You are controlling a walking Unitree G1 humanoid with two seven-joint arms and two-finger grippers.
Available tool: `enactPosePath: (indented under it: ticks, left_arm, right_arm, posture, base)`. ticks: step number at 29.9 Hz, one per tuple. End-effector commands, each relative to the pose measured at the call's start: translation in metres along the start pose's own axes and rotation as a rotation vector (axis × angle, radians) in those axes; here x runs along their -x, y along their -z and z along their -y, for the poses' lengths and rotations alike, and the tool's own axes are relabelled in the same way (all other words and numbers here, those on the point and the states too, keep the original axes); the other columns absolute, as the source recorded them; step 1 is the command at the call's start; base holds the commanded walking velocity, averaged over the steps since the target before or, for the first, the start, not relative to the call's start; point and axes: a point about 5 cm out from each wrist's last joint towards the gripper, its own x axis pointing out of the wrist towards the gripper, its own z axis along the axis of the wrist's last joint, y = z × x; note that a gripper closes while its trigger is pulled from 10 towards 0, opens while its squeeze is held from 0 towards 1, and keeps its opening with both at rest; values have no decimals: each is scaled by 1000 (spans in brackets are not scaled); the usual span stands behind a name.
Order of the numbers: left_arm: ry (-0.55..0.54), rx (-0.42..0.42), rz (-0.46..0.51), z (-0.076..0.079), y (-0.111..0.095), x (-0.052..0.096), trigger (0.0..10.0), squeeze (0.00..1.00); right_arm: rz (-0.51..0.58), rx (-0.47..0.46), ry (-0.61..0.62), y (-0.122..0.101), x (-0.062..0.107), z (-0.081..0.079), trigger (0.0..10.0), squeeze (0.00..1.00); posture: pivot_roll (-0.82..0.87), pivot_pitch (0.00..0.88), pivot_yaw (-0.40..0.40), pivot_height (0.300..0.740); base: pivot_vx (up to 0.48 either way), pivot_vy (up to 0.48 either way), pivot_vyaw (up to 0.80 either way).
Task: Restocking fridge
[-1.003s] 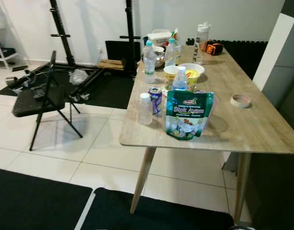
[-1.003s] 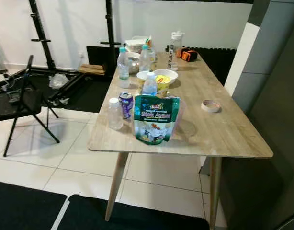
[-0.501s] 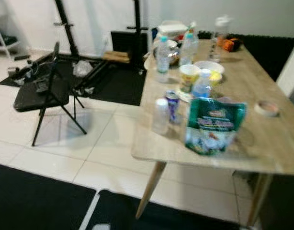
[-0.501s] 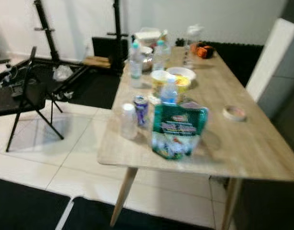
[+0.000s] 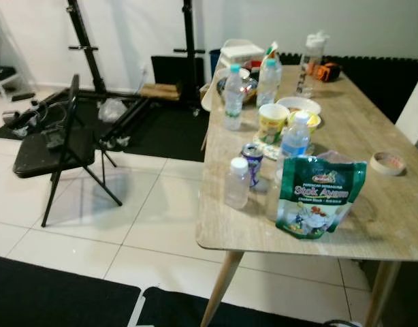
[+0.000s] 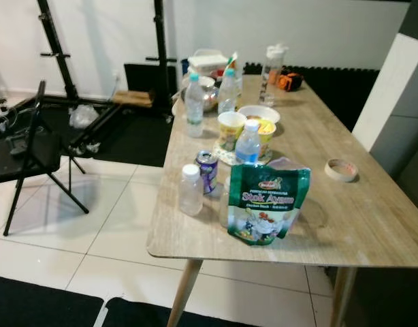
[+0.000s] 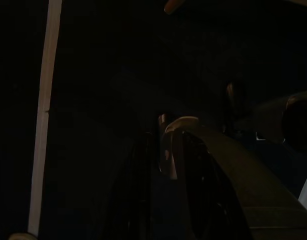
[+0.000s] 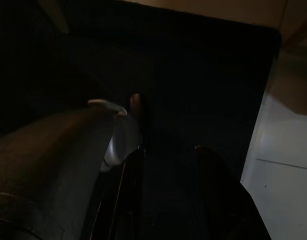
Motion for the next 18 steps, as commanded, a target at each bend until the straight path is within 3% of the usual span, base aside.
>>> enactPosePath:
  ticks: [1, 9, 18]
  left_arm:
    - [0, 0, -20, -1, 5, 1, 10000, 0]
    - [-3, 3, -22, -2, 6, 2, 10000, 0]
    - [-43, 24, -15, -6, 6, 2, 10000, 0]
  right_arm:
    - [0, -4, 12, -1, 1, 4, 10000, 0]
    - [0, 1, 13, -1, 1, 4, 10000, 0]
    - [1, 2, 7, -2, 0, 3, 10000, 0]
  posture:
    - [-81, 22, -2, 740]
    - [-77, 22, -5, 740]
    - [-74, 17, -3, 740]
  base:
    - [0, -454, 0]
    - [0, -453, 0]
    - [0, 0, 0]
